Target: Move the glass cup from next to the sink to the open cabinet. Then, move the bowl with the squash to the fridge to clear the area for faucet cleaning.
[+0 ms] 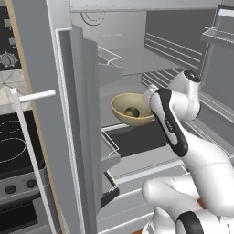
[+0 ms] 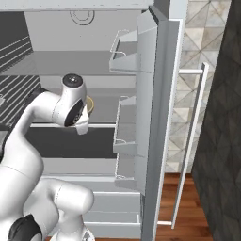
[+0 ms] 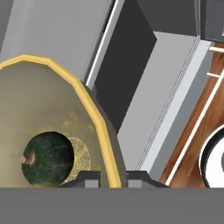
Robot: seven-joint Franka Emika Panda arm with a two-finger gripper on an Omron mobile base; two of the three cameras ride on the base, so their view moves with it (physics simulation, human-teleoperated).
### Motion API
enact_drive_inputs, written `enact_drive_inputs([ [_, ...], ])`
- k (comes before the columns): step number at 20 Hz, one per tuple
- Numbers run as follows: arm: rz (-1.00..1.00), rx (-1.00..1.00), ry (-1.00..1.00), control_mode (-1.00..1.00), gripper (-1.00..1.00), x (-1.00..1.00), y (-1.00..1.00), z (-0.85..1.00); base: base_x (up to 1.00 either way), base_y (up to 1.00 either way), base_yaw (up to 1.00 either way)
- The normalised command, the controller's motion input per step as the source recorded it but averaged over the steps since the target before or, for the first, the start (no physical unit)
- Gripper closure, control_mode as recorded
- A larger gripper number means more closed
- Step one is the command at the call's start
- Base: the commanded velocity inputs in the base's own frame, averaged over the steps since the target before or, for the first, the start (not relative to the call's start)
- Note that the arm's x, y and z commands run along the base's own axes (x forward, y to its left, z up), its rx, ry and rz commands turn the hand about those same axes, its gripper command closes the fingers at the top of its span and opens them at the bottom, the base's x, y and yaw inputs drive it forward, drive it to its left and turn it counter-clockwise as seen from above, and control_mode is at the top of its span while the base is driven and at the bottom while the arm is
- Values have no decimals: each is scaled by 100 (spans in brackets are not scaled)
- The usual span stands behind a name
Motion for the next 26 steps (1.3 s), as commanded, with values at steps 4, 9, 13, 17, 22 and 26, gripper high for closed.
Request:
enact_drive_inputs([
  [4,-9,12,0,-100,100,7,4,-32,0,0,0],
  [9,-11,0,0,-100,100,61,12,0,0,0,0],
  [13,-12,0,0,-100,100,77,13,0,0,0,0],
  [17,-7,0,1,-100,100,54,0,-7,0,0,0],
  [22,-9,0,2,-100,100,75,4,0,0,0,0],
  [26,-6,0,5,-100,100,58,4,-9,0,0,0],
])
